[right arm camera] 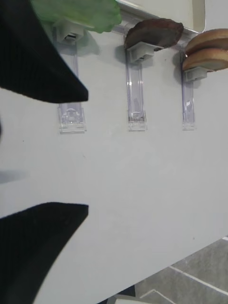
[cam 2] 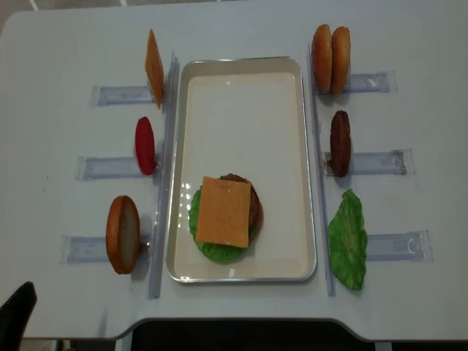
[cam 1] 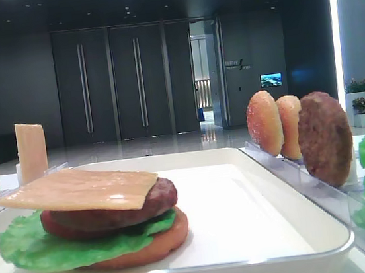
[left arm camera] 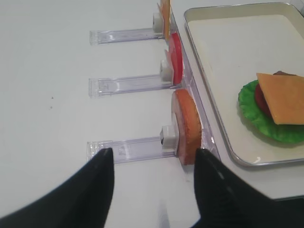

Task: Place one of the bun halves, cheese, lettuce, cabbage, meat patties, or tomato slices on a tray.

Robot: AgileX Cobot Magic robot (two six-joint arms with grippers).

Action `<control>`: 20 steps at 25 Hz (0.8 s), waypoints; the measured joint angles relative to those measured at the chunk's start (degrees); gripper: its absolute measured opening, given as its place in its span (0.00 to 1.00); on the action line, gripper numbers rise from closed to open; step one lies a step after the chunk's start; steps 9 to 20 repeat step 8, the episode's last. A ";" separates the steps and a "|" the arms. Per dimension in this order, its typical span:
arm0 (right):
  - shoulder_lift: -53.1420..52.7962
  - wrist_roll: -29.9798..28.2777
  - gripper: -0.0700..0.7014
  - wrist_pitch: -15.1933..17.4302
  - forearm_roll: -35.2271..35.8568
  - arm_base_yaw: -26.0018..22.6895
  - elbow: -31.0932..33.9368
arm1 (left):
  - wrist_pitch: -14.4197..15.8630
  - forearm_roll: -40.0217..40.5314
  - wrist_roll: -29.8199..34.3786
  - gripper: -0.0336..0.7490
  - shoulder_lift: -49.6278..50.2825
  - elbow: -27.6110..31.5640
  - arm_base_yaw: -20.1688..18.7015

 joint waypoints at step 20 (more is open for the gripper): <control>0.00 0.00 0.65 0.00 0.00 0.00 0.00 | -0.06 0.00 0.00 0.57 0.00 0.00 0.00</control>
